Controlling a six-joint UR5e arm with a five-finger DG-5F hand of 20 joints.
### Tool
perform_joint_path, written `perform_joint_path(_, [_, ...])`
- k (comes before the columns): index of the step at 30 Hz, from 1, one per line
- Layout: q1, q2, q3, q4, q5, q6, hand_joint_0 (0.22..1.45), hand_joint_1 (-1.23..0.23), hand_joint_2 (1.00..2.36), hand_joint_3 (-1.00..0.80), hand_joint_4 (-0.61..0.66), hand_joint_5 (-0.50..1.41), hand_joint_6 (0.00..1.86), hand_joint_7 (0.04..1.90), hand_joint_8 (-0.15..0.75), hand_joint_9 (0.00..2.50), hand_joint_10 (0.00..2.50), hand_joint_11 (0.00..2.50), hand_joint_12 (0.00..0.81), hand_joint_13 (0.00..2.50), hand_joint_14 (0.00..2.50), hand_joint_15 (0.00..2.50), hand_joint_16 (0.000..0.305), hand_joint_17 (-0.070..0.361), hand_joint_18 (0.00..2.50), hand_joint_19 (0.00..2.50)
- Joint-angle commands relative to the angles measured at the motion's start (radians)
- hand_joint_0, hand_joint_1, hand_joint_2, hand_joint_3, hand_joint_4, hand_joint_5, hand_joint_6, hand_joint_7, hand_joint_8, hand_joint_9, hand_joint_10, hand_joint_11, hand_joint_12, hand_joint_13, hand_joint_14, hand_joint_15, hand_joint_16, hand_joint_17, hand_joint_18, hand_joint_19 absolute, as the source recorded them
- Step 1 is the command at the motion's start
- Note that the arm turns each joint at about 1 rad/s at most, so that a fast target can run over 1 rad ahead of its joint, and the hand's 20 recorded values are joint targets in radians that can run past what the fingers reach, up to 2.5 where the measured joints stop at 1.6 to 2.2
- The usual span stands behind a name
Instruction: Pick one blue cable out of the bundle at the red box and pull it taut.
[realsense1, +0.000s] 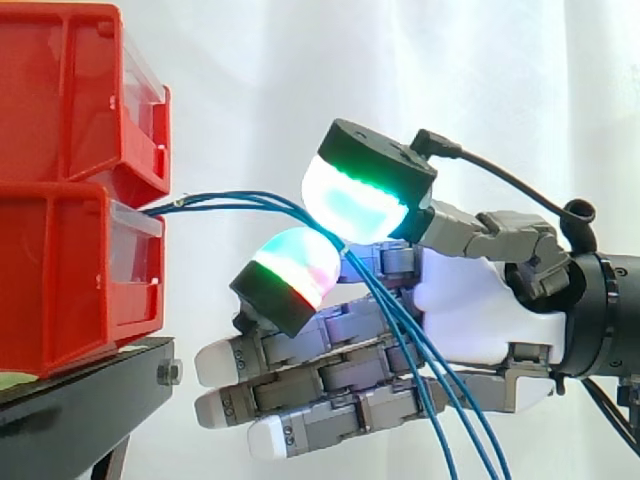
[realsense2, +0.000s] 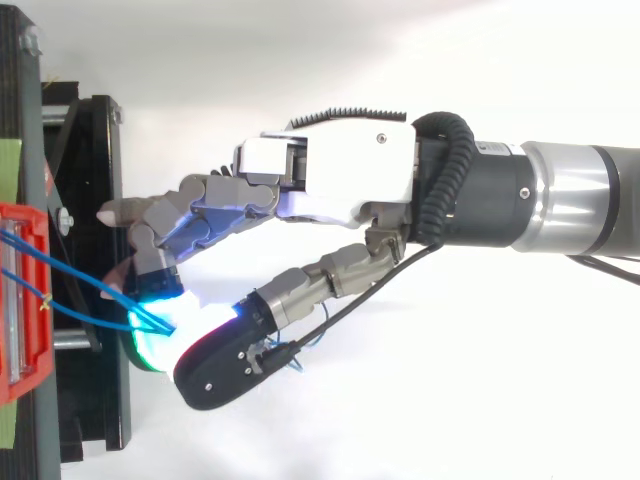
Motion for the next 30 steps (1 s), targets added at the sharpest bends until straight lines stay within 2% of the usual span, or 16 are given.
perform_joint_path(1, [0.000, 0.000, 0.000, 0.000, 0.000, 0.000, 0.61, -0.78, 1.02, -0.23, 0.07, -0.13, 0.84, 1.09, 0.250, 0.63, 0.00, 0.17, 0.353, 0.23, 0.00, 0.00, 0.054, 0.121, 0.31, 0.14])
perform_joint_path(4, [0.001, 0.000, 0.000, 0.000, 0.000, 0.000, 0.63, -0.85, 1.02, -0.21, 0.08, -0.13, 0.85, 1.05, 0.251, 0.62, 0.00, 0.17, 0.354, 0.24, 0.00, 0.00, 0.054, 0.122, 0.32, 0.12])
perform_joint_path(6, [0.000, 0.000, 0.000, 0.000, 0.002, 0.000, 0.65, -0.89, 1.02, -0.25, 0.15, -0.14, 0.85, 1.04, 0.252, 0.62, 0.00, 0.17, 0.354, 0.24, 0.00, 0.00, 0.054, 0.122, 0.33, 0.11])
perform_joint_path(10, [0.001, 0.000, 0.000, 0.000, 0.003, 0.000, 0.68, -0.92, 1.01, -0.31, 0.19, -0.14, 0.84, 1.05, 0.251, 0.61, 0.00, 0.17, 0.355, 0.24, 0.00, 0.00, 0.055, 0.123, 0.34, 0.09])
perform_joint_path(15, [0.001, 0.000, 0.000, 0.000, 0.003, 0.000, 0.72, -0.96, 1.01, -0.34, 0.13, -0.15, 0.84, 1.10, 0.248, 0.58, 0.00, 0.17, 0.357, 0.23, 0.00, 0.00, 0.055, 0.124, 0.34, 0.07])
perform_joint_path(20, [0.001, 0.000, 0.000, 0.000, 0.003, 0.000, 0.75, -0.96, 1.01, -0.39, 0.08, -0.16, 0.86, 1.05, 0.242, 0.55, 0.00, 0.17, 0.360, 0.21, 0.00, 0.00, 0.055, 0.124, 0.33, 0.07])
perform_joint_path(22, [0.001, -0.001, 0.000, 0.000, 0.003, 0.000, 0.74, -0.95, 1.01, -0.43, 0.12, -0.17, 0.86, 1.01, 0.239, 0.54, 0.00, 0.17, 0.359, 0.21, 0.00, 0.00, 0.055, 0.124, 0.32, 0.08])
perform_joint_path(23, [0.003, 0.000, 0.000, 0.000, 0.003, 0.000, 0.69, -0.91, 1.00, -0.46, 0.17, -0.16, 0.85, 0.99, 0.237, 0.54, 0.00, 0.17, 0.358, 0.20, 0.00, 0.00, 0.055, 0.124, 0.31, 0.09])
perform_joint_path(30, [0.003, -0.001, 0.000, 0.000, 0.003, 0.000, 0.61, -0.76, 1.01, -0.42, 0.16, -0.14, 0.83, 1.06, 0.236, 0.59, 0.00, 0.16, 0.357, 0.21, 0.00, 0.00, 0.055, 0.124, 0.30, 0.12])
